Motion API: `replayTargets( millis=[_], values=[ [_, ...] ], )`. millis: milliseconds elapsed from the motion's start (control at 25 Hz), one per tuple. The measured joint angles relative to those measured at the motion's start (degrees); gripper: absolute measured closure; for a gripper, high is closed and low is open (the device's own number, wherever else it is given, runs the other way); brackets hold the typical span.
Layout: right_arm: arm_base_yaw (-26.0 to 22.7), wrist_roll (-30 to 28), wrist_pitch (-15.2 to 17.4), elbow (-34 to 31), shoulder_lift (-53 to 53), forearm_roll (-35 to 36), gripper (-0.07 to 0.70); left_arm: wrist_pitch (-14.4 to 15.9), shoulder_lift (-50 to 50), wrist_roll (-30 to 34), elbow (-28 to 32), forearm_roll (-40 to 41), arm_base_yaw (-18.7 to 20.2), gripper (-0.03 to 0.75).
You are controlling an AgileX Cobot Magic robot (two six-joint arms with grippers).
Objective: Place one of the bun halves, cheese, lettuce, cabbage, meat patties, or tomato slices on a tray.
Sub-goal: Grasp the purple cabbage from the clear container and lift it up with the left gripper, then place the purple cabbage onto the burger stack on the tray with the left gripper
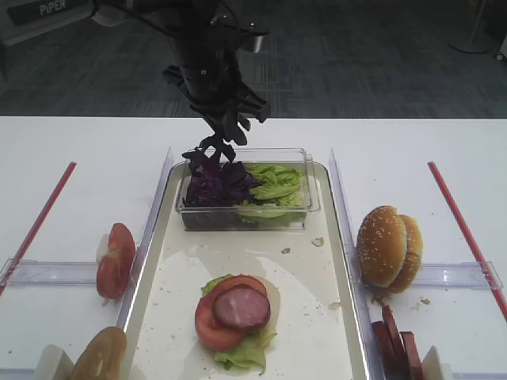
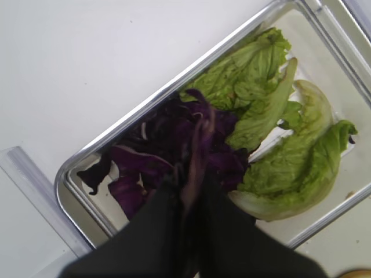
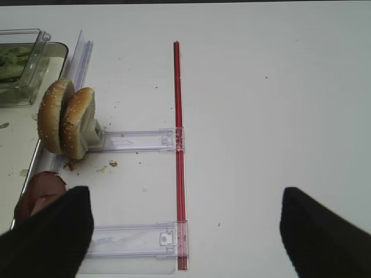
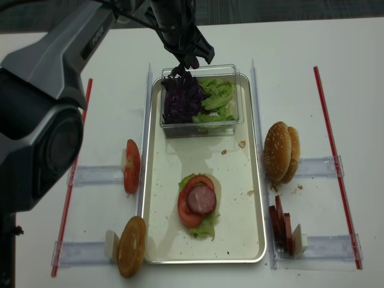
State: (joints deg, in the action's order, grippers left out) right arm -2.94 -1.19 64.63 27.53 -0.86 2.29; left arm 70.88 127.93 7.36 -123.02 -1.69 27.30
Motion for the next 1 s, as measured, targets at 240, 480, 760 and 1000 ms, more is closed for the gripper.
replayTargets(
  millis=[240,480,760,1000],
  values=[
    [0.0,0.0,0.0,0.0,0.0,0.0,-0.034,0.0,0.0,-0.35,0.0,0.0,0.0,0.703],
    [0.0,0.0,0.0,0.0,0.0,0.0,-0.034,0.0,0.0,-1.19,0.0,0.0,0.0,0.703],
    [0.0,0.0,0.0,0.0,0.0,0.0,-0.034,0.0,0.0,-1.38,0.0,-0.1,0.0,0.704],
    [0.0,0.0,0.0,0.0,0.0,0.0,-0.034,0.0,0.0,-1.47,0.0,-0.1,0.0,0.704]
  ],
)
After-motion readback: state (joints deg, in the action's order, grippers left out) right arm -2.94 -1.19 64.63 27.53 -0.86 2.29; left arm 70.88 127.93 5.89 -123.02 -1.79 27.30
